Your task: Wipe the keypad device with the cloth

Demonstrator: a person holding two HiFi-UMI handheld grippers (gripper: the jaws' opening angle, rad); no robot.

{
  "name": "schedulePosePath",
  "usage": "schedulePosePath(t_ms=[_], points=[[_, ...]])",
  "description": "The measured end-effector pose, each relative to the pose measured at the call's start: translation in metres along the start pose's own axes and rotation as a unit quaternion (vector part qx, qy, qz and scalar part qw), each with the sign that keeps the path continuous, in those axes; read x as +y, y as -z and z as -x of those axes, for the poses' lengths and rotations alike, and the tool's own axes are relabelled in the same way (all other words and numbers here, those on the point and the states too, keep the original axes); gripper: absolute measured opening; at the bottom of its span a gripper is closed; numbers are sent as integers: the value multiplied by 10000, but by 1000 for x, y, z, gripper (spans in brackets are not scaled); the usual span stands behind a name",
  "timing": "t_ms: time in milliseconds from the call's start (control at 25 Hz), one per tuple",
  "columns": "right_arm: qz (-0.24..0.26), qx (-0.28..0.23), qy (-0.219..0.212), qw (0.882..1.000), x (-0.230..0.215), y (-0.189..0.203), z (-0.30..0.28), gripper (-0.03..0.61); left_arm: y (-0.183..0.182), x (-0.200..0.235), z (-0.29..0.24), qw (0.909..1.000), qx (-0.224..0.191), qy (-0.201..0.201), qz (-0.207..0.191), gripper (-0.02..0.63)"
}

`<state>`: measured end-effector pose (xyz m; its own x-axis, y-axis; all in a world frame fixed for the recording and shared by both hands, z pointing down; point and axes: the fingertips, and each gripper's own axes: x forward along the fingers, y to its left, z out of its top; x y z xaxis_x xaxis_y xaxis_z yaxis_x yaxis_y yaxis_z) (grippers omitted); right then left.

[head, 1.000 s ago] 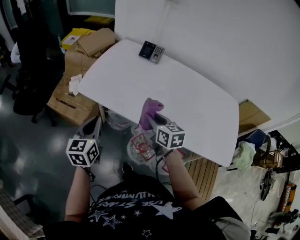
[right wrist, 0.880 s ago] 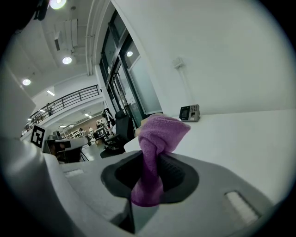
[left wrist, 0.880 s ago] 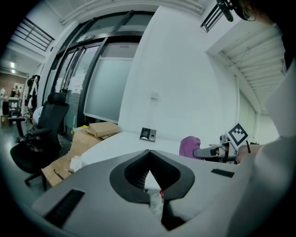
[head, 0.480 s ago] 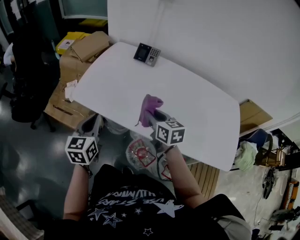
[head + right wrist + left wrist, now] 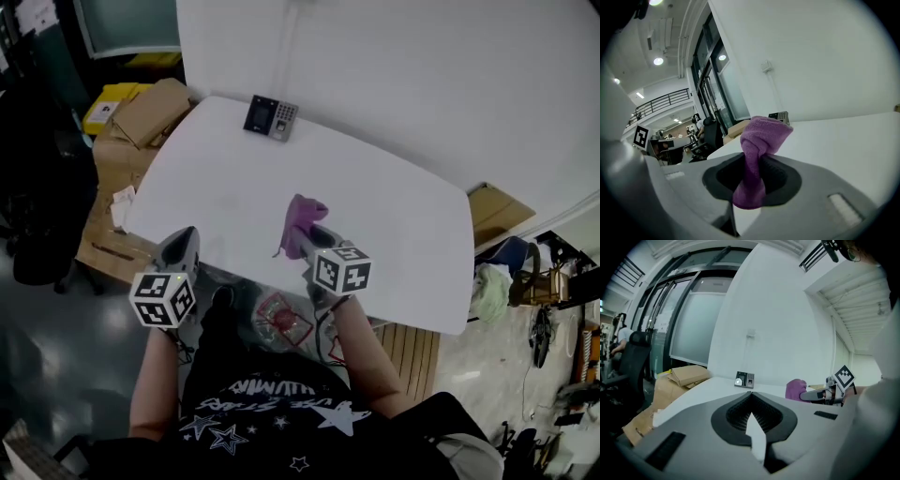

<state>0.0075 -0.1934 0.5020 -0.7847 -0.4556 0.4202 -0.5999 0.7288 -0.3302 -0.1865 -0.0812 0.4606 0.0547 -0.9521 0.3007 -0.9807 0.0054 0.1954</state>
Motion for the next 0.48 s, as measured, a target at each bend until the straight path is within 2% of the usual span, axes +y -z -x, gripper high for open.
schedulePosePath(t_ms=[480], points=[[-284,-159,725,9968,-36,-56,-77,92,-51,66,-115,9972,115,737,-112,6]])
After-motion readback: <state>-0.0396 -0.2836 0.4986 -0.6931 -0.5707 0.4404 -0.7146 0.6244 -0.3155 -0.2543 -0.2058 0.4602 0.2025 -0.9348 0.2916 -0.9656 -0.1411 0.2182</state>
